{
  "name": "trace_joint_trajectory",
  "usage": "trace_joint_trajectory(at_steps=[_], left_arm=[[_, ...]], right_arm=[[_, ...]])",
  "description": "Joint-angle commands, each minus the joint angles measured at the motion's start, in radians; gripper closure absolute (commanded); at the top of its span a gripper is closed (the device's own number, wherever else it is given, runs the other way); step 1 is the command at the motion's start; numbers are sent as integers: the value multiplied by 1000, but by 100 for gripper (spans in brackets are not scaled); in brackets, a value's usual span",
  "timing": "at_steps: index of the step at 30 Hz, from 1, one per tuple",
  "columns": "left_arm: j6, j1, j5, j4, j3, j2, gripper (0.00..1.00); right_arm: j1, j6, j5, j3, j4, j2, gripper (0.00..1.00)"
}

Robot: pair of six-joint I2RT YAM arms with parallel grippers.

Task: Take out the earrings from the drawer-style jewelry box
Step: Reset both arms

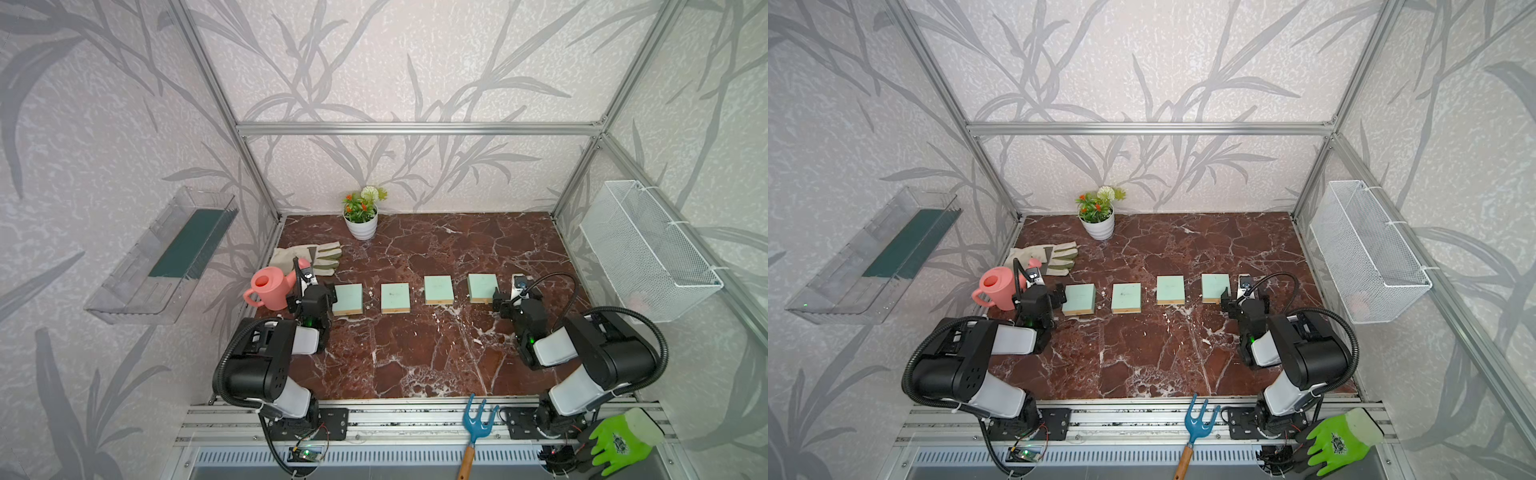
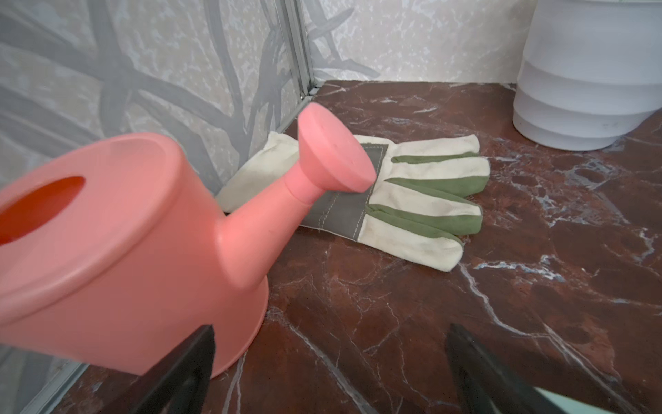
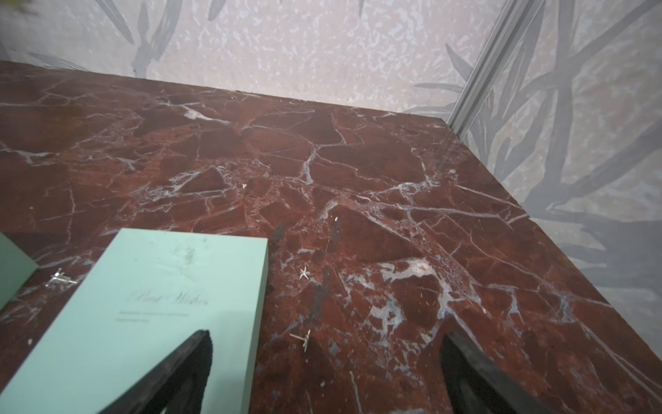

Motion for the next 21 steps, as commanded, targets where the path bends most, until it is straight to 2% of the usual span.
trace_joint_trajectory(at_steps=[1,3,8,21], left_arm=[[-15,16,33,12,37,-7,1],[-24,23,45,-52,57,-18,1],[-35,37,63,-61,60,-19,0],[-30,36,63,-58,60,-18,1]], right_arm=[[-2,-7,10,29,58,-11,1],[-4,-1,19,57,-4,-21,1],[-3,6,22,161,-225,-40,1],[-7,8,19,166,-234,-38,1]])
